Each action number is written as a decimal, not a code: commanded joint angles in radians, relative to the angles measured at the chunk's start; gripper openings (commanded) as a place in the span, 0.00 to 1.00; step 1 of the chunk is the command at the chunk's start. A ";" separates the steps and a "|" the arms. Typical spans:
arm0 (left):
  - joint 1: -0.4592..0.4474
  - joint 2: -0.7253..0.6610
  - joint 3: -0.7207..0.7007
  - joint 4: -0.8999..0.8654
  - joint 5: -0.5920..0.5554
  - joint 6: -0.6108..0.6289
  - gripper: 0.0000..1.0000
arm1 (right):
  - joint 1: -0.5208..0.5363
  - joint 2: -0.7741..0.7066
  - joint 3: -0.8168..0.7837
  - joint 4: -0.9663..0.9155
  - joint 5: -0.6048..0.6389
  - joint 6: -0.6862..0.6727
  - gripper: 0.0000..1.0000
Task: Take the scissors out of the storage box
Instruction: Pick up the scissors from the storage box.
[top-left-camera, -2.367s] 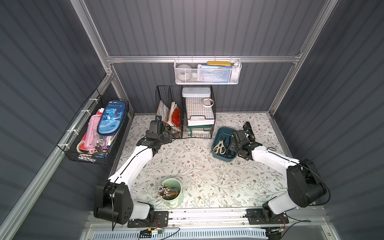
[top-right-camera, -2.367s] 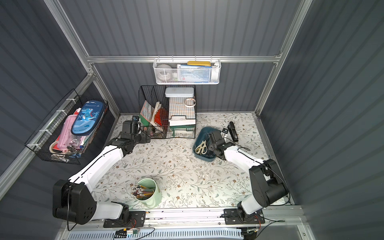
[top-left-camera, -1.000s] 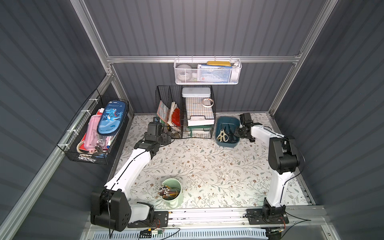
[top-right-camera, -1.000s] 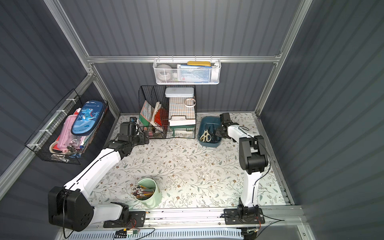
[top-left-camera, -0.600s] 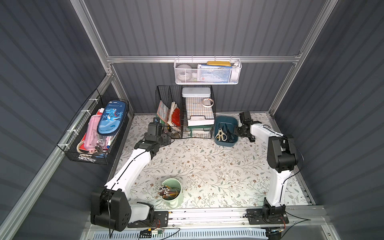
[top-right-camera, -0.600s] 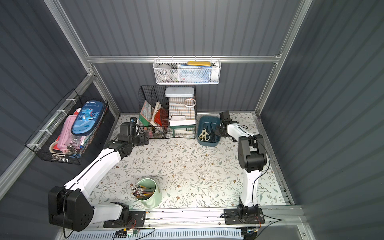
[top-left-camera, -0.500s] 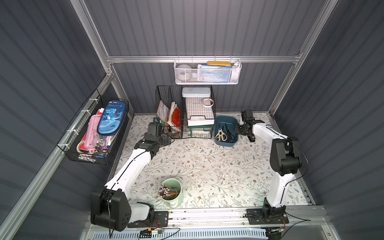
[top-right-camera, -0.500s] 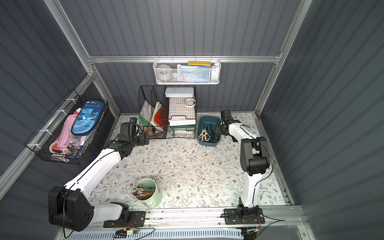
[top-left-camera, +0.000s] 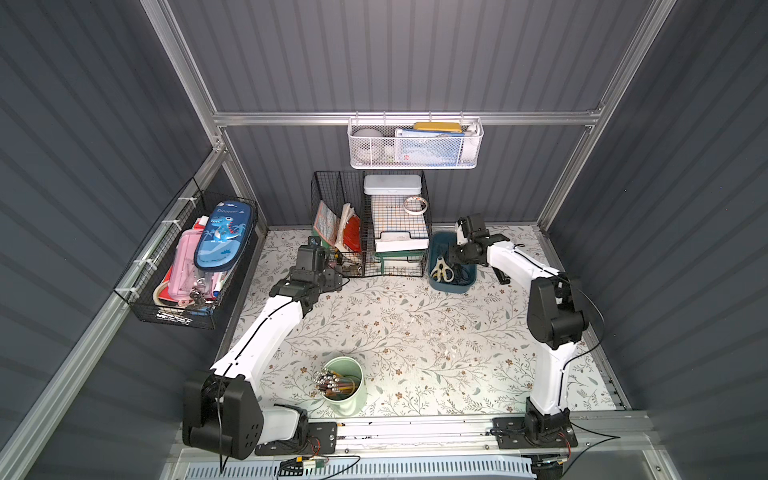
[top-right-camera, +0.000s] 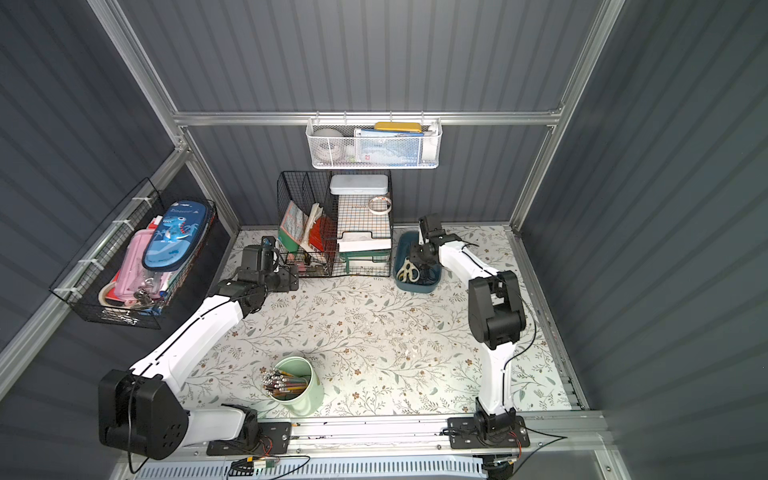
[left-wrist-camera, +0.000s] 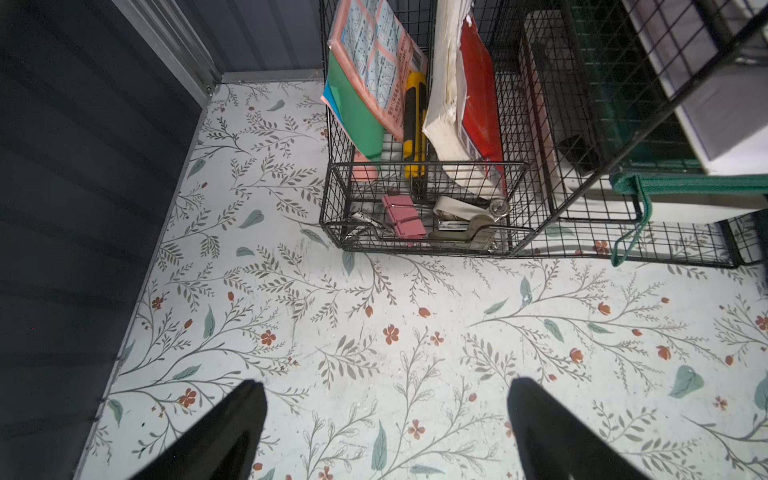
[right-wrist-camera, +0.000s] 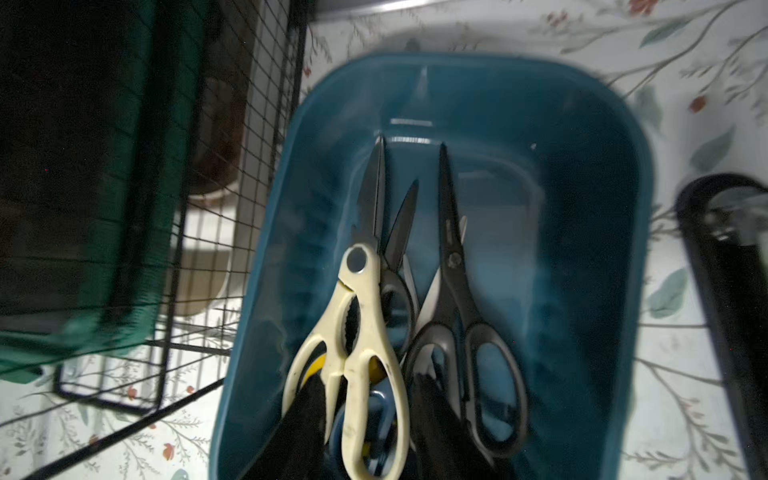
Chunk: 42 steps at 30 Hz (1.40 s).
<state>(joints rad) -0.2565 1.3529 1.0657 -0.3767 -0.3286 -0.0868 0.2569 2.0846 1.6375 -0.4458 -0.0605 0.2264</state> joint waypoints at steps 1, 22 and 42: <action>-0.009 0.017 0.030 -0.033 0.022 0.025 0.96 | -0.004 0.030 0.040 -0.047 -0.005 -0.001 0.38; -0.019 0.055 0.073 -0.040 0.074 0.006 0.94 | 0.011 0.111 0.019 -0.089 0.061 -0.025 0.24; -0.151 0.125 0.148 -0.034 0.249 -0.037 0.90 | 0.017 -0.092 -0.017 -0.047 0.068 -0.028 0.01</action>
<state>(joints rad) -0.3847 1.4570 1.1728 -0.4007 -0.1719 -0.1001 0.2687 2.0621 1.6226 -0.4980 -0.0082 0.2234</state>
